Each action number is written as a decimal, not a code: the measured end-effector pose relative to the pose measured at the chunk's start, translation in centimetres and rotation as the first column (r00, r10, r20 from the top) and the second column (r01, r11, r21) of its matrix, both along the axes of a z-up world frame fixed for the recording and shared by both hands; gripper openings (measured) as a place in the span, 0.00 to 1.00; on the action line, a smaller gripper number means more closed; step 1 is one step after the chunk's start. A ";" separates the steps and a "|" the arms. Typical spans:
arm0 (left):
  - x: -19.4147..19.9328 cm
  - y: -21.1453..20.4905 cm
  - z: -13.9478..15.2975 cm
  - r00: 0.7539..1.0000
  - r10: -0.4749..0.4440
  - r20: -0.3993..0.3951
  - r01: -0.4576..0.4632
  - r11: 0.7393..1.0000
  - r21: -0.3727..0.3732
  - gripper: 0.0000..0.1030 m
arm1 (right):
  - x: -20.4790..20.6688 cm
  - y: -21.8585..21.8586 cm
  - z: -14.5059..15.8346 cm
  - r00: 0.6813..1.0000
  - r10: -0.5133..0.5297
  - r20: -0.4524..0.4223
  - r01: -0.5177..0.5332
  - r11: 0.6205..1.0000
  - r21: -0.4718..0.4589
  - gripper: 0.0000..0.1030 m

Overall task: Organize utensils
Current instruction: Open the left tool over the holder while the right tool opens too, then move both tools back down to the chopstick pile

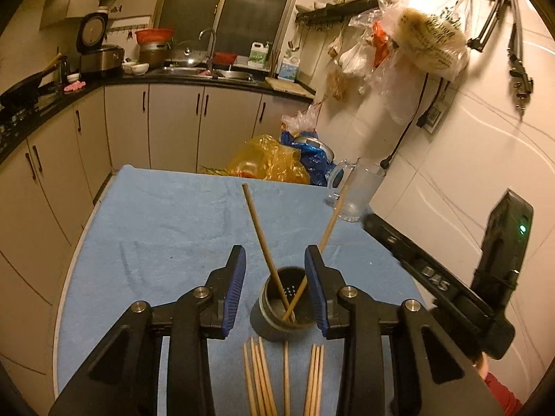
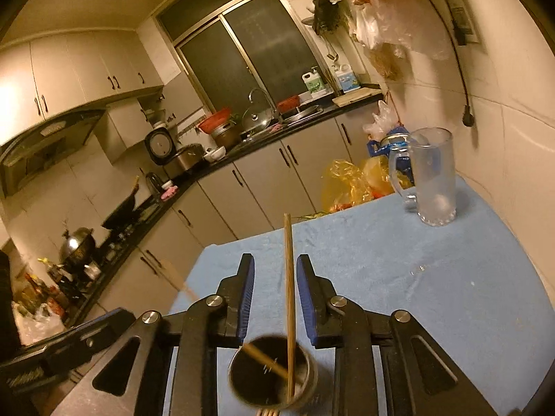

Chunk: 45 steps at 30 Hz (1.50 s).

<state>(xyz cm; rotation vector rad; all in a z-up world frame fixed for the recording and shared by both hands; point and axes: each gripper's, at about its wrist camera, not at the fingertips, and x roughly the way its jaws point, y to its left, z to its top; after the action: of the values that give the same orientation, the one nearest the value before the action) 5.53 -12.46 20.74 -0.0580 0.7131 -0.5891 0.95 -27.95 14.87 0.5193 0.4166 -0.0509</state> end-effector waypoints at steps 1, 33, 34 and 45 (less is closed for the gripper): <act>-0.8 0.5 0.2 1.000 0.003 0.009 -0.003 1.000 -0.001 0.33 | -1.0 0.1 0.2 1.000 -0.002 0.004 0.002 1.000 -0.004 0.27; -8.0 5.1 -17.1 0.947 0.029 -0.321 0.015 0.991 0.134 0.37 | -10.5 5.8 -14.7 0.897 0.116 -0.426 -0.081 0.992 0.098 0.22; -7.7 4.9 -17.4 0.945 0.026 -0.325 0.020 0.990 0.137 0.37 | -10.2 5.8 -14.8 0.895 0.115 -0.432 -0.083 0.992 0.093 0.21; -5.9 2.2 -18.6 0.940 0.004 -0.341 0.067 0.978 0.196 0.37 | -7.4 6.8 -15.0 0.844 0.082 -0.529 -0.138 0.988 -0.067 0.19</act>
<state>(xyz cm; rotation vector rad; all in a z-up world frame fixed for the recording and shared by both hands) -0.38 -10.29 2.13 0.0452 1.1113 -0.5384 -6.45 -21.10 -0.12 0.3716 0.9790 -0.1041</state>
